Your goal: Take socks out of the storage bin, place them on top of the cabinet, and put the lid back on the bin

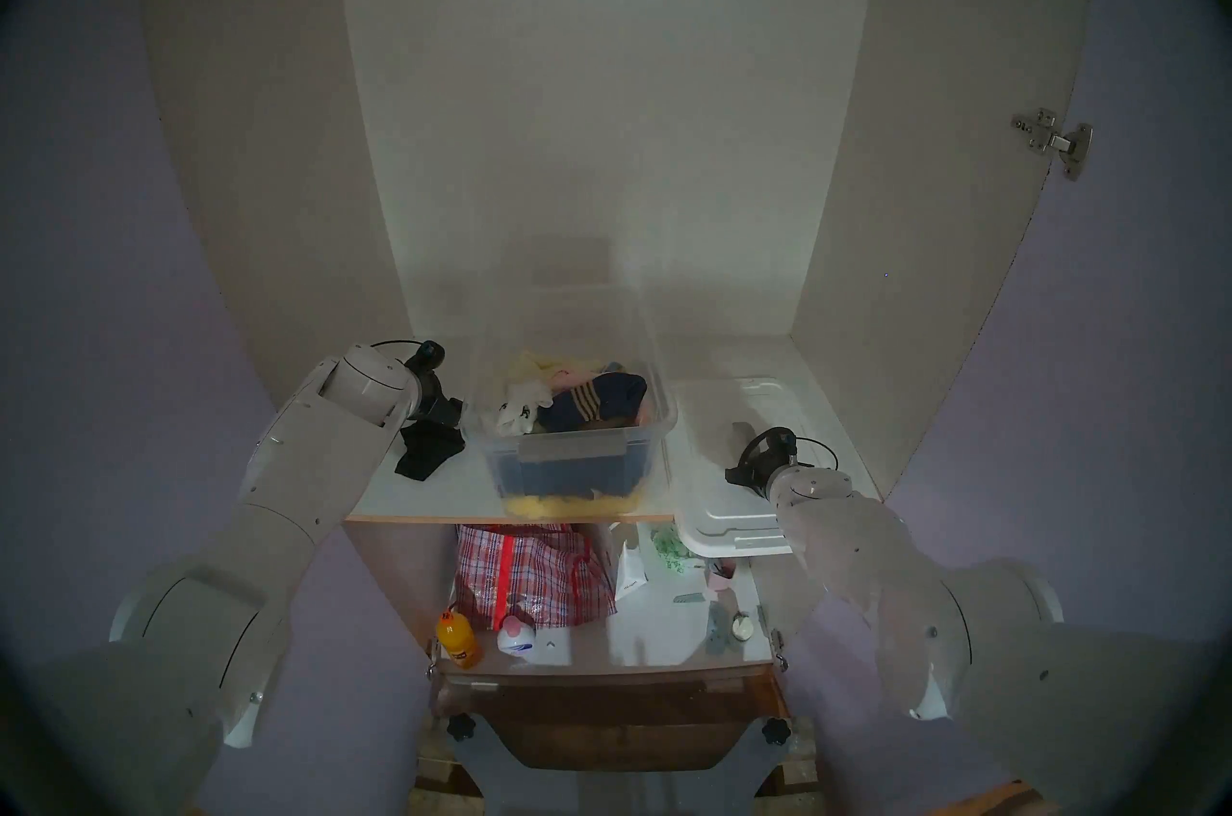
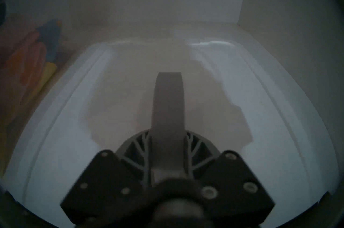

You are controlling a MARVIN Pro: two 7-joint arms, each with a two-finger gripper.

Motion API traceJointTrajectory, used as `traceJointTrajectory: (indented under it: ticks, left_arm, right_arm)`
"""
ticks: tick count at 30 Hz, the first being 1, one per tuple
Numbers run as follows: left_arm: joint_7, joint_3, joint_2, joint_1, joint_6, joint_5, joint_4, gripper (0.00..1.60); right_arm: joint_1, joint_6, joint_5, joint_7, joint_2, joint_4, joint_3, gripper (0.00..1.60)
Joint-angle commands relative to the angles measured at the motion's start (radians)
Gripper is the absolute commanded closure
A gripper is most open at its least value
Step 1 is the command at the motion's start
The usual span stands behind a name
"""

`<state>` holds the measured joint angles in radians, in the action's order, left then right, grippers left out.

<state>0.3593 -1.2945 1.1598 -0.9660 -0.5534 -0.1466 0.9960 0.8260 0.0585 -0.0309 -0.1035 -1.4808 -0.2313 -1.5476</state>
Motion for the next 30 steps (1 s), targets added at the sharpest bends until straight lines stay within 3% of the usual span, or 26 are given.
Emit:
traceJointTrajectory:
  ticks: [1,6,9,13,18,23,30]
  left_arm:
    - [0.002,-0.006,-0.002,0.026,0.012,0.002,0.021,0.00]
    - [0.002,-0.006,-0.002,0.026,0.013,0.003,0.021,0.00]
    - [0.002,-0.006,-0.002,0.026,0.014,0.003,0.021,0.00]
    - [0.002,-0.006,-0.002,0.026,0.014,0.003,0.021,0.00]
    - [0.001,-0.005,-0.002,0.026,0.013,0.003,0.020,0.00]
    - [0.001,-0.005,-0.002,0.026,0.013,0.003,0.020,0.00]
    - [0.000,-0.005,-0.001,0.026,0.012,0.003,0.019,0.00]
  right_arm:
    - [-0.044,0.073,-0.013,0.083,-0.006,-0.006,-0.022,1.60]
    - [-0.046,0.124,-0.023,0.190,-0.014,-0.023,-0.047,1.60]
    - [-0.035,0.197,-0.011,0.265,-0.020,-0.050,-0.044,1.60]
    - [-0.027,0.250,-0.028,0.240,-0.016,-0.083,-0.057,1.60]
    - [-0.027,0.322,-0.022,0.303,-0.024,-0.128,-0.061,1.60]
    - [-0.042,0.330,-0.041,0.349,-0.044,-0.167,-0.099,1.60]
    - [-0.054,0.341,-0.029,0.387,-0.055,-0.233,-0.102,1.60]
